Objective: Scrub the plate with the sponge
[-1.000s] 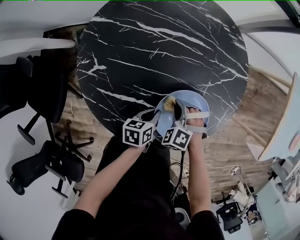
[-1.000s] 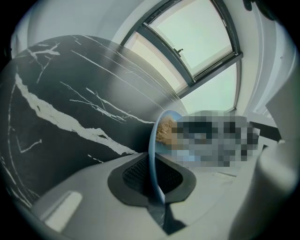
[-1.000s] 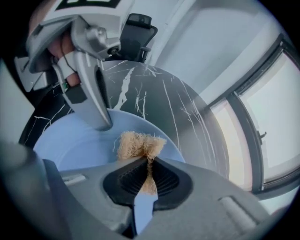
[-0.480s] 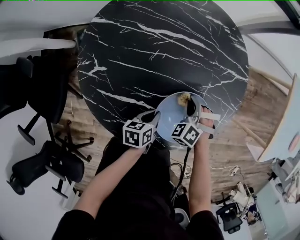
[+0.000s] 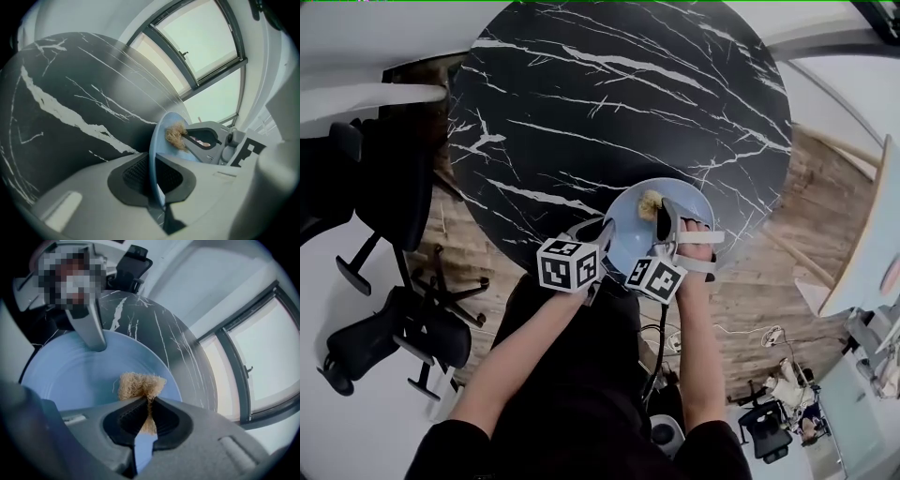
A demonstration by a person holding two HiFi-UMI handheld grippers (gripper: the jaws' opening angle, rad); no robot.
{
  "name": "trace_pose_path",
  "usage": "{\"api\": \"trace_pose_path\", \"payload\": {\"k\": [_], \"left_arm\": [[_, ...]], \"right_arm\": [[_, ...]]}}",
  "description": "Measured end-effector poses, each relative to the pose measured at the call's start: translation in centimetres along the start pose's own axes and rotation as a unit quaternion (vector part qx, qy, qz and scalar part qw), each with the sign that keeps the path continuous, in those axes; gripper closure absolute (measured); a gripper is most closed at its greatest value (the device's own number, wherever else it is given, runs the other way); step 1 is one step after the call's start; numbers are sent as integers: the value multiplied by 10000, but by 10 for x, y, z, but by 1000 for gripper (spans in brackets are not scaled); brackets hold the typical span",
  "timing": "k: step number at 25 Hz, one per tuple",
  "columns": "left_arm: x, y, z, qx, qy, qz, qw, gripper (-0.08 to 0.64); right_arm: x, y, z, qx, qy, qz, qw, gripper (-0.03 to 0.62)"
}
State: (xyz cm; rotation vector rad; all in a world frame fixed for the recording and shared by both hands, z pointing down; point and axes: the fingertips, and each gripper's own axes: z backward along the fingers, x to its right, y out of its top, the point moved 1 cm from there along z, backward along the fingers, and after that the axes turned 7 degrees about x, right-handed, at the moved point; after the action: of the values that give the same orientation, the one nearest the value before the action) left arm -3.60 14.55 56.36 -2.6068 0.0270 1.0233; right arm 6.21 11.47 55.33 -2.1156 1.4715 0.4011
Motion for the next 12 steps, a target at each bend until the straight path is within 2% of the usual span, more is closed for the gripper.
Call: {"api": "trace_pose_path", "payload": {"k": [12], "left_arm": [[-2, 0, 0, 68, 10, 36, 10000, 538]], "right_arm": [[-74, 9, 46, 123, 627, 59, 9979, 565]]}}
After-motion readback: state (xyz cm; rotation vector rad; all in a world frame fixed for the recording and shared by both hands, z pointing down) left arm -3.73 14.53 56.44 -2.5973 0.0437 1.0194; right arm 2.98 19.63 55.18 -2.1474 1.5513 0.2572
